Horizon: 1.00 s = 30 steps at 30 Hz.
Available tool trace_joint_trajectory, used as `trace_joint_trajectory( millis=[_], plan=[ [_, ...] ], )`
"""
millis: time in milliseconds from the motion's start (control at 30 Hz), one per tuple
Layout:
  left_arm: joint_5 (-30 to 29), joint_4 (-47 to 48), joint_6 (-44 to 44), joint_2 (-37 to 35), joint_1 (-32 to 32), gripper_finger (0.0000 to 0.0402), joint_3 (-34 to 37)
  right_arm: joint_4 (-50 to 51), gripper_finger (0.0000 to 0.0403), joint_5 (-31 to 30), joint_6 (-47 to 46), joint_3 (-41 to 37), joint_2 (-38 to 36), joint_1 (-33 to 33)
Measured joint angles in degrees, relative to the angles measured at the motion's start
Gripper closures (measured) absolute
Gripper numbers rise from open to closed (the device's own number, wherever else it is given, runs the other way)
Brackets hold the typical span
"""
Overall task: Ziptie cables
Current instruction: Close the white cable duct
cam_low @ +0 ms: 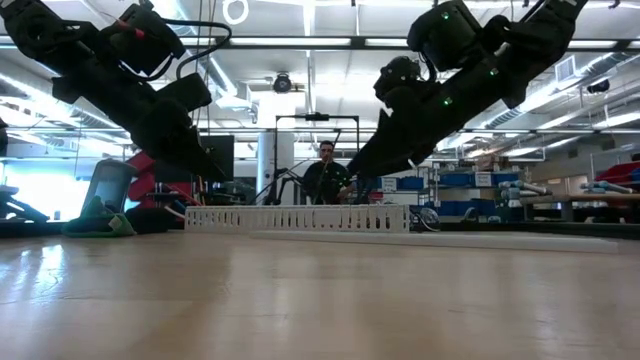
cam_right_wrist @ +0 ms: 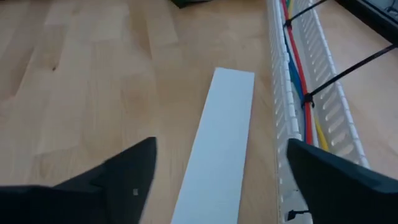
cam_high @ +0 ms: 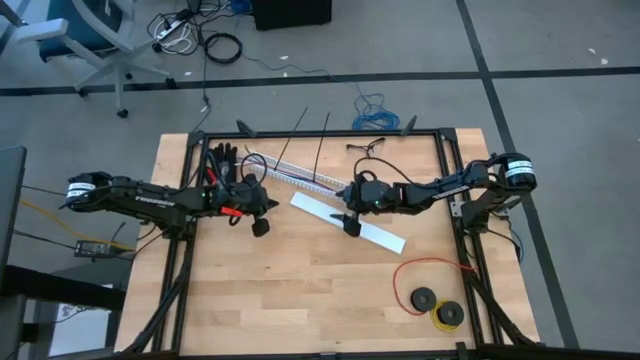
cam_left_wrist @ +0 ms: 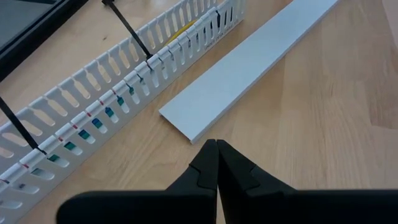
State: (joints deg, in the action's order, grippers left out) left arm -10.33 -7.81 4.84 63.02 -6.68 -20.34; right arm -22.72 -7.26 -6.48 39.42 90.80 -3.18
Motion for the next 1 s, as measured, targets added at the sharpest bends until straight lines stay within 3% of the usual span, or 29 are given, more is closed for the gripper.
trace_joint_trajectory(
  millis=[133,300,600,767,1000],
  plan=[
    [0.0,-0.01,0.0,0.0,0.0,0.0394,0.0,-1.33,0.001,-0.01,-0.24,-0.02,0.01,0.02],
    [0.0,-0.36,-0.02,0.02,0.0,0.0394,0.0,-6.67,0.0034,2.72,-2.03,0.53,0.01,0.02],
    [-0.55,-1.51,-2.41,0.0,-0.07,0.0394,0.02,22.45,0.0056,4.0,-1.39,17.86,3.85,0.33],
    [-3.94,-1.46,-5.15,-0.02,-0.11,0.0394,0.04,28.88,0.0057,4.03,-1.87,26.99,13.28,-0.33],
    [-4.27,0.42,-7.19,-0.02,-0.11,0.0394,0.04,28.07,0.0057,4.1,-1.3,32.9,22.16,-1.11]
  ],
)
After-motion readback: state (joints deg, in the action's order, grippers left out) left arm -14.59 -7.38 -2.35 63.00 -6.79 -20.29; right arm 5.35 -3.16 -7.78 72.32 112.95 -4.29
